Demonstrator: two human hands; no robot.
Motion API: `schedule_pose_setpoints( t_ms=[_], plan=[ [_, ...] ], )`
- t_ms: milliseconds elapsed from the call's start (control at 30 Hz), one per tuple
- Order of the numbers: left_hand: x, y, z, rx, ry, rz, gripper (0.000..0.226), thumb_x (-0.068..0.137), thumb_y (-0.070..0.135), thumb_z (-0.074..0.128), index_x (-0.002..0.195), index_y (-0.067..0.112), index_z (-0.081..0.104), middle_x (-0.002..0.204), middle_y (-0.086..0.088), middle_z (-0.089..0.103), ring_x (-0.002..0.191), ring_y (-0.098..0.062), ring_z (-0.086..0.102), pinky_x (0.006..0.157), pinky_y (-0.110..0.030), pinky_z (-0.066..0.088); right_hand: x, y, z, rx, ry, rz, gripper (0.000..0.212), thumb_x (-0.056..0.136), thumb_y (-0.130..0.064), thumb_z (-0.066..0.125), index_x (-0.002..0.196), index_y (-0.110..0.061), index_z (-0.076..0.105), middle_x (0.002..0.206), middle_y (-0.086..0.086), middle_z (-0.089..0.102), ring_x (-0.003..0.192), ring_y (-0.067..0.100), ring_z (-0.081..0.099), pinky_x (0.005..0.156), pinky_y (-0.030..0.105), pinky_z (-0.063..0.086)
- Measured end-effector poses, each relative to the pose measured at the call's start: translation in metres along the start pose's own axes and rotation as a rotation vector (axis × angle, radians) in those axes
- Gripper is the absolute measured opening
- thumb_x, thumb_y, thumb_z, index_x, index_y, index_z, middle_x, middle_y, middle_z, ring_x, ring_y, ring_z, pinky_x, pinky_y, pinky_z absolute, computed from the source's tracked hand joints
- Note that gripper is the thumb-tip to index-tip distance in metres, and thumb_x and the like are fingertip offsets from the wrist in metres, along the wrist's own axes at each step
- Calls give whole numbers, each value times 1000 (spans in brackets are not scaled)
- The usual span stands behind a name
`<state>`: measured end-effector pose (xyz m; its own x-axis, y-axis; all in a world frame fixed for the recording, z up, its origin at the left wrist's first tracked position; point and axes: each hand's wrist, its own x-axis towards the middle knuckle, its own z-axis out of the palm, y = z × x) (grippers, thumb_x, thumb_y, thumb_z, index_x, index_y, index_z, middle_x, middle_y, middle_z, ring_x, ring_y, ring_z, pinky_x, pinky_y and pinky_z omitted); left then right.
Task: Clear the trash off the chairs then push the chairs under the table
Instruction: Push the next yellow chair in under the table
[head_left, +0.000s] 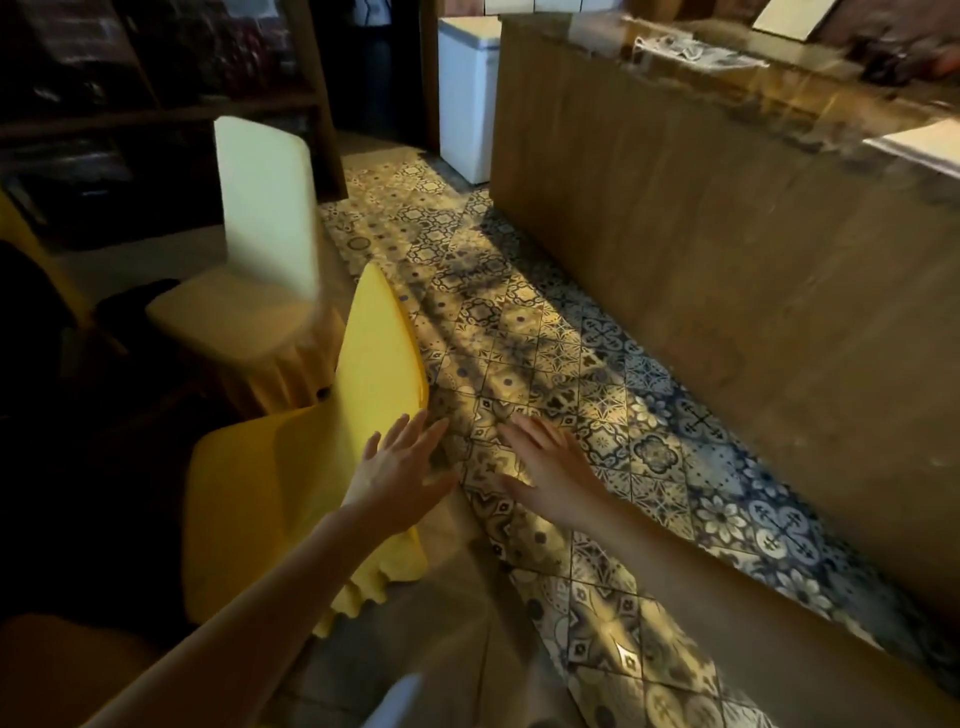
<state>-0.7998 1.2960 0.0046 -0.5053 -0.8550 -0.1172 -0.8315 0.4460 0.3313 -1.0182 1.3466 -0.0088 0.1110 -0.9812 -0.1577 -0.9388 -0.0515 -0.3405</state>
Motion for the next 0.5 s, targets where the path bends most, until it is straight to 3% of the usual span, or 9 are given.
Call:
schedule_pose_setpoints(
  t_ms=[267, 500],
  plan=[
    [80, -10, -15, -18, 46, -37, 66, 91, 54, 42, 148, 33, 16, 160, 1, 4, 146, -19, -1, 117, -46, 6, 75, 34, -13, -42, -55, -13, 78, 88, -72, 28, 151, -31, 7, 161, -1, -4, 147, 23, -7, 117, 55, 2],
    [182, -30, -21, -103, 65, -84, 69, 89, 56, 44, 148, 33, 16, 159, 2, 6, 146, -19, -2, 118, -47, 6, 170, 65, -44, -37, -108, -42, 73, 89, -67, 34, 150, -34, 10, 161, -5, -9, 147, 21, -9, 117, 56, 3]
  ],
)
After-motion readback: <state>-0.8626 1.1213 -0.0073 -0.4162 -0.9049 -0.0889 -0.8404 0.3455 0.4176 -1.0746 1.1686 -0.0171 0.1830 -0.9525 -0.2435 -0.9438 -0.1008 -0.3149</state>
